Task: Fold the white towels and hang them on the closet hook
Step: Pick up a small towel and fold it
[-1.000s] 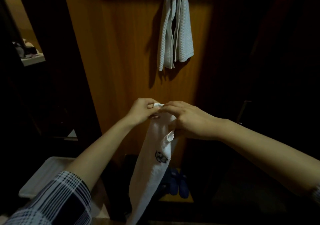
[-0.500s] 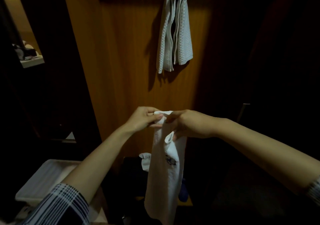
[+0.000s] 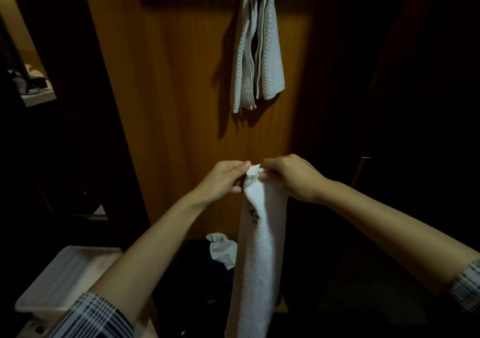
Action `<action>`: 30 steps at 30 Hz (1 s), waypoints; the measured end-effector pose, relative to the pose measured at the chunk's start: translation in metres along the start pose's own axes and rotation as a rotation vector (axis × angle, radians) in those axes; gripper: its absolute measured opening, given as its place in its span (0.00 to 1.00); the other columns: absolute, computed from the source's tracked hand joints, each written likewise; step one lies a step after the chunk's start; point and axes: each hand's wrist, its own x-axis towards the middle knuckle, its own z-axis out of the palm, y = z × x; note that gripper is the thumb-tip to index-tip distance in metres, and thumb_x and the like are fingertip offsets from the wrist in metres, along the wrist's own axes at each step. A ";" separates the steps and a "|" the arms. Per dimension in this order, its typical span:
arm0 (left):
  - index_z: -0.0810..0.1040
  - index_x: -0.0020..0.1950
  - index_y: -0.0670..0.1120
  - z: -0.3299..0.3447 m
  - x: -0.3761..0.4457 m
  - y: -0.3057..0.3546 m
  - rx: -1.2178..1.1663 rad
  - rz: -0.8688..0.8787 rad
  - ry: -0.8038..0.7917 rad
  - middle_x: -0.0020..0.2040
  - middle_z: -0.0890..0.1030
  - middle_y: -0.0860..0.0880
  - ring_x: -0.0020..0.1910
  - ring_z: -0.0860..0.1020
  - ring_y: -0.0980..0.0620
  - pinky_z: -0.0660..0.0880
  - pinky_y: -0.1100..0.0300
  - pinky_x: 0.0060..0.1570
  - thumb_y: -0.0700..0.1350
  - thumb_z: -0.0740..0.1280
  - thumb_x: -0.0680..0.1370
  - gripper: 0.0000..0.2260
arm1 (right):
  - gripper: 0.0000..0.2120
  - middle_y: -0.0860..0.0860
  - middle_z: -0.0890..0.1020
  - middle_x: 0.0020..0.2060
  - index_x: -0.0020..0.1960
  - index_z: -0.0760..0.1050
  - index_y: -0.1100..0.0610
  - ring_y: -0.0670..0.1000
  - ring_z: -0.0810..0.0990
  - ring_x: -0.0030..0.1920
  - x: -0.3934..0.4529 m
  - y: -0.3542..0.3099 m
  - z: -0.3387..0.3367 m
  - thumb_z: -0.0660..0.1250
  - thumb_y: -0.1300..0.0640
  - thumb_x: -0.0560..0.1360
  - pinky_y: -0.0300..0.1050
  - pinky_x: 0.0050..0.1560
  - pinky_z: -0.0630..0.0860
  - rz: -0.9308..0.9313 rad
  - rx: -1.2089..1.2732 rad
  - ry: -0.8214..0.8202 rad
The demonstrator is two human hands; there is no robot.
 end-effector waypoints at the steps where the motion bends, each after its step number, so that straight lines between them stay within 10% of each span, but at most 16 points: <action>1: 0.79 0.49 0.40 0.001 0.000 0.001 0.011 0.007 -0.017 0.43 0.78 0.42 0.43 0.76 0.49 0.73 0.62 0.43 0.48 0.61 0.79 0.12 | 0.12 0.47 0.72 0.30 0.37 0.65 0.52 0.49 0.70 0.34 0.000 0.001 0.001 0.61 0.51 0.78 0.43 0.37 0.62 0.017 0.003 0.001; 8: 0.81 0.46 0.45 0.002 0.007 0.008 0.399 0.173 0.087 0.37 0.81 0.53 0.36 0.77 0.61 0.72 0.64 0.40 0.38 0.72 0.72 0.05 | 0.15 0.47 0.71 0.30 0.33 0.67 0.50 0.50 0.71 0.34 0.002 0.002 0.001 0.65 0.51 0.77 0.49 0.37 0.68 0.018 0.048 0.076; 11: 0.82 0.50 0.43 0.002 0.009 0.011 0.482 0.221 0.104 0.38 0.80 0.55 0.36 0.77 0.64 0.73 0.68 0.38 0.40 0.71 0.73 0.06 | 0.14 0.49 0.73 0.47 0.51 0.77 0.54 0.48 0.70 0.50 -0.002 0.014 0.005 0.71 0.47 0.71 0.45 0.49 0.68 0.023 0.032 0.259; 15: 0.79 0.49 0.42 0.004 0.011 0.018 0.267 0.242 0.100 0.39 0.81 0.51 0.35 0.79 0.65 0.74 0.72 0.36 0.36 0.68 0.75 0.04 | 0.35 0.54 0.74 0.63 0.67 0.68 0.57 0.50 0.74 0.62 -0.018 0.023 0.018 0.78 0.59 0.64 0.44 0.61 0.73 0.309 0.988 0.126; 22: 0.79 0.49 0.49 -0.002 0.014 0.022 -0.194 0.239 0.145 0.44 0.84 0.54 0.43 0.82 0.59 0.77 0.66 0.43 0.46 0.69 0.72 0.07 | 0.14 0.50 0.86 0.45 0.48 0.81 0.55 0.50 0.84 0.47 -0.005 0.017 0.030 0.74 0.52 0.64 0.39 0.43 0.79 0.224 1.309 0.400; 26: 0.79 0.47 0.52 0.005 0.011 0.001 0.002 0.073 -0.050 0.41 0.84 0.60 0.43 0.82 0.63 0.76 0.70 0.40 0.37 0.75 0.68 0.13 | 0.15 0.50 0.86 0.42 0.46 0.81 0.56 0.50 0.85 0.43 0.008 0.012 0.017 0.74 0.50 0.62 0.40 0.40 0.79 0.232 1.297 0.447; 30: 0.81 0.43 0.51 0.003 0.009 -0.014 -0.012 0.082 0.119 0.40 0.84 0.57 0.44 0.83 0.58 0.78 0.61 0.46 0.48 0.78 0.64 0.10 | 0.13 0.51 0.86 0.40 0.44 0.81 0.58 0.50 0.85 0.41 0.010 0.012 0.011 0.74 0.53 0.62 0.40 0.39 0.80 0.212 1.270 0.448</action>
